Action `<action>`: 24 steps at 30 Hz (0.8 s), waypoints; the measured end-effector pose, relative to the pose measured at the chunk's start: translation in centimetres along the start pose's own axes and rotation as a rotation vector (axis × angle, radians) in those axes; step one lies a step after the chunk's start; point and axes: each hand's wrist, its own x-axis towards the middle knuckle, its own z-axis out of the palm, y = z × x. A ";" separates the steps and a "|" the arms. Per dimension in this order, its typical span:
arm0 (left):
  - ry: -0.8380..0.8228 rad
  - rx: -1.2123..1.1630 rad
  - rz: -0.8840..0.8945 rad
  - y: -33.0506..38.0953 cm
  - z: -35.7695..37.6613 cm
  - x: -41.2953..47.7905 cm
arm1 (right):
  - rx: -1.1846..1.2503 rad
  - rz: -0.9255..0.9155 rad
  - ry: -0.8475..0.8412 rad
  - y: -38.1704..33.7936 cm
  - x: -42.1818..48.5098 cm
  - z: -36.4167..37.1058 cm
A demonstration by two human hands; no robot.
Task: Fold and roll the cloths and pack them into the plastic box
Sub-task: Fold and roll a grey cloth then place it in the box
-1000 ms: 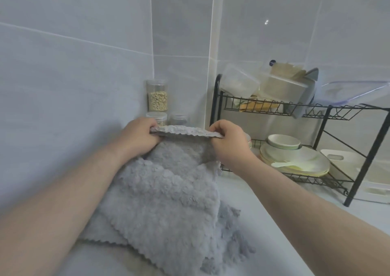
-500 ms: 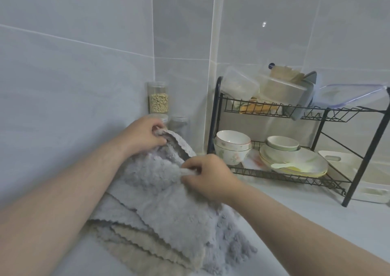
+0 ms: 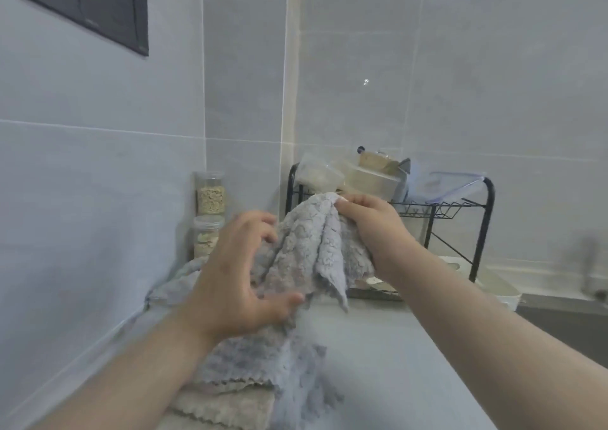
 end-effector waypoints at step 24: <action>-0.337 -0.264 -0.453 11.3 9.5 9.4 | -1.079 -0.126 -0.118 -0.9 -8.7 -15.8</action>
